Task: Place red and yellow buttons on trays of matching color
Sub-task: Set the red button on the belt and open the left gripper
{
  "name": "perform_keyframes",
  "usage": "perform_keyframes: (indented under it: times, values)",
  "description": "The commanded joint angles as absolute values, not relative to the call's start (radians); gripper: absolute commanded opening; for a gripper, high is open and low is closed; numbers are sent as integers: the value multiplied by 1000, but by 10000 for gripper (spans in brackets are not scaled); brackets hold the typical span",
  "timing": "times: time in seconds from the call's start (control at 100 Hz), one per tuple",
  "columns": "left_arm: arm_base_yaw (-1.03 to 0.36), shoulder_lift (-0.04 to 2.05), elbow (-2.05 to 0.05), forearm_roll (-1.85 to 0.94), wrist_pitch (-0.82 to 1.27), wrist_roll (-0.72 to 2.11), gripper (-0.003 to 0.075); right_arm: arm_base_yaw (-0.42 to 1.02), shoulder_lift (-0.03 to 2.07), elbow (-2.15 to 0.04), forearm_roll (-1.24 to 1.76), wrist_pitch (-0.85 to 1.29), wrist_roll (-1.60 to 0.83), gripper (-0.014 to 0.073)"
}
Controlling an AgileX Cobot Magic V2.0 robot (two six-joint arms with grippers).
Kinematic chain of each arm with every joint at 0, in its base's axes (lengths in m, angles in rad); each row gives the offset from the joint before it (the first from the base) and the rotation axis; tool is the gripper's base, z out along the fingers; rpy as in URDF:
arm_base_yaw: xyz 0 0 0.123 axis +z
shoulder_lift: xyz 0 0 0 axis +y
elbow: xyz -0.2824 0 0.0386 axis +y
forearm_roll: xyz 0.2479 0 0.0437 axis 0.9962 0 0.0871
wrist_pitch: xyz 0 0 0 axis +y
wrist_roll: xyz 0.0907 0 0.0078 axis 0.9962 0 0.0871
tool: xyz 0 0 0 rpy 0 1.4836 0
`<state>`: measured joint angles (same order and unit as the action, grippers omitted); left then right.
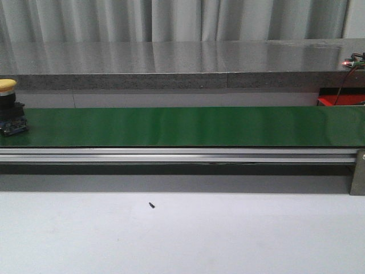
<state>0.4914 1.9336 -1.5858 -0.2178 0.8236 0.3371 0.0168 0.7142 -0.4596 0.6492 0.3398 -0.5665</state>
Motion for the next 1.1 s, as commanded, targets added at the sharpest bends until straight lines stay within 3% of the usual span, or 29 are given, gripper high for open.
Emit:
perform_keyframes:
  times: [0.0,0.34,0.91,1.09]
  values:
    - [495,1821,-1613,-248,797,333,138,16,708,-487,673,295,-571,-113]
    - [445,1648,-1489,-309,796,339,138,16,708,-487,673,295,-571,-113]
    - [373,1647,-1350,-277,719,362,142,16,708,-487,673,295,-571,-113]
    - [373,1676,-1350,-277,745,371,216,16,708,-487,673,295,-571,-113]
